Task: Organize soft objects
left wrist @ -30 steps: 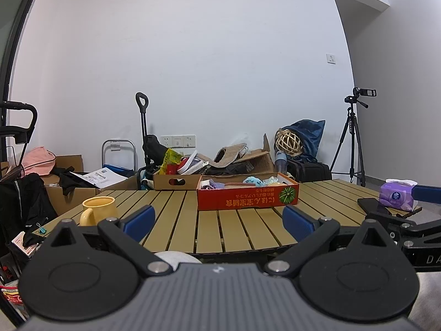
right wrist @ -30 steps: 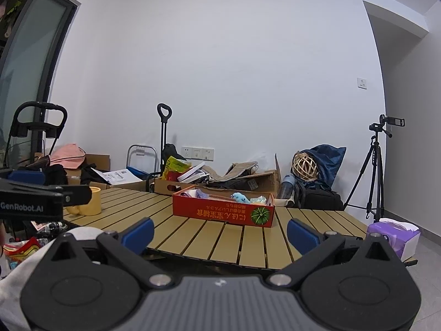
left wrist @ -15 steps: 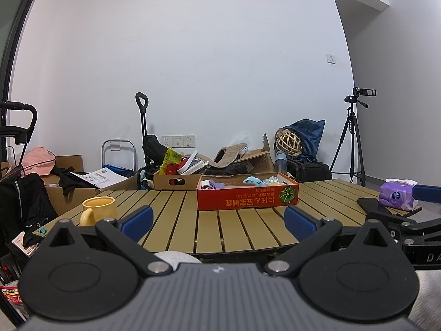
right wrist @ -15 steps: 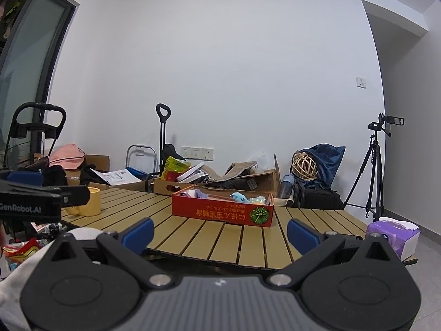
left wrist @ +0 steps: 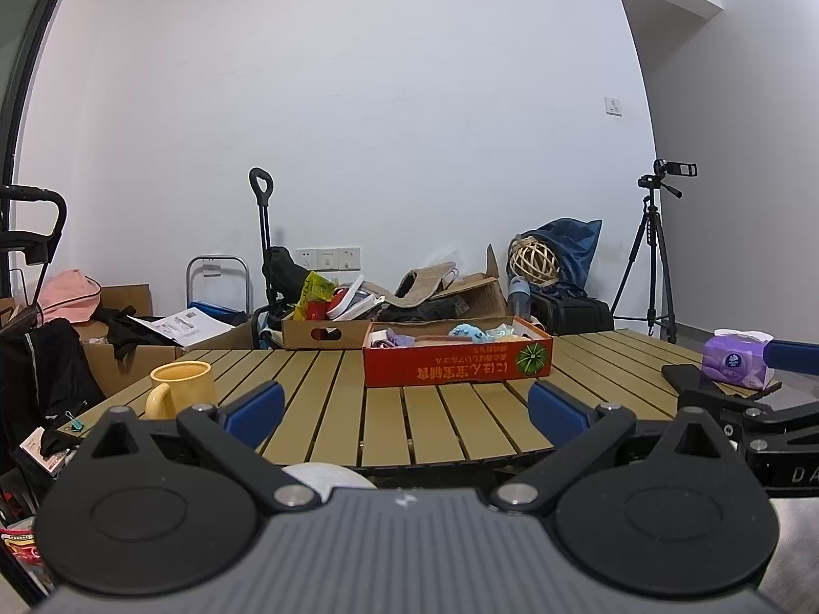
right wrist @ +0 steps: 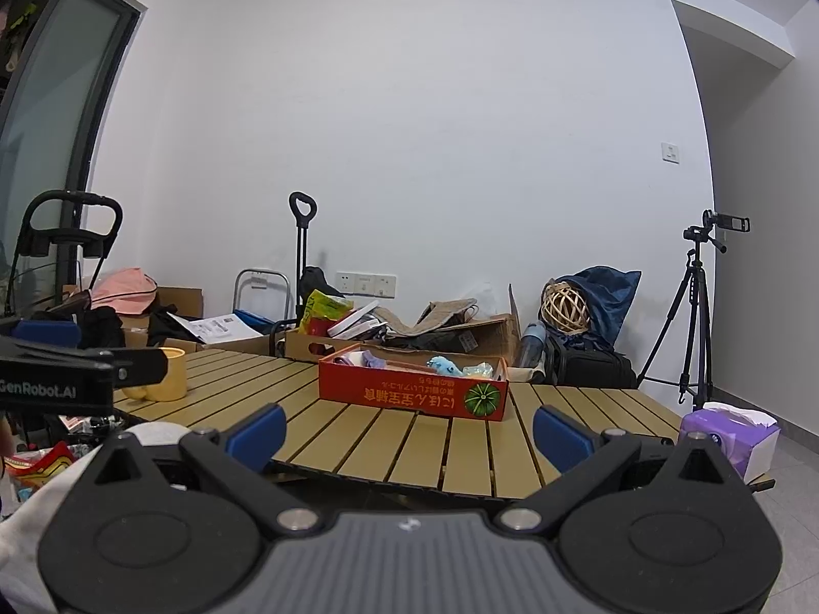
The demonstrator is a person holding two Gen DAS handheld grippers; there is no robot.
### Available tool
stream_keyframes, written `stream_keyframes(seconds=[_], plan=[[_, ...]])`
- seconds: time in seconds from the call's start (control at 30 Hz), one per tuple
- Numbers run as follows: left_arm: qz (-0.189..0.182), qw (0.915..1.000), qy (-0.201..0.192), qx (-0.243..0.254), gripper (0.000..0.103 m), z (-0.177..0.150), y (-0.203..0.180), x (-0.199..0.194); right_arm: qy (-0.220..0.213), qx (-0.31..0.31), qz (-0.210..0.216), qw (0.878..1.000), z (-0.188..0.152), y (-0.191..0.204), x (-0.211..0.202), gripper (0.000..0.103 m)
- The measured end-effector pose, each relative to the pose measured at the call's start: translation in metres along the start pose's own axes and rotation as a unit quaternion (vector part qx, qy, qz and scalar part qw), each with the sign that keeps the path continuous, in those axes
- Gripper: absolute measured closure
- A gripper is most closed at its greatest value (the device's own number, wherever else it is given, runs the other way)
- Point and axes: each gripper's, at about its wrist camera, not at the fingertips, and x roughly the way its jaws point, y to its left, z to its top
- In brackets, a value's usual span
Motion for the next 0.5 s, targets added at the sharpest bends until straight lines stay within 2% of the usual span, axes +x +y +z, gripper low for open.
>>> stream_keyframes(seconds=[0.5], plan=[[-0.004, 0.9999, -0.007, 0.007, 0.000, 0.0008, 0.0003, -0.0024, -0.005, 0.000, -0.003, 1.000, -0.0006, 0.0021, -0.0021, 0.000]])
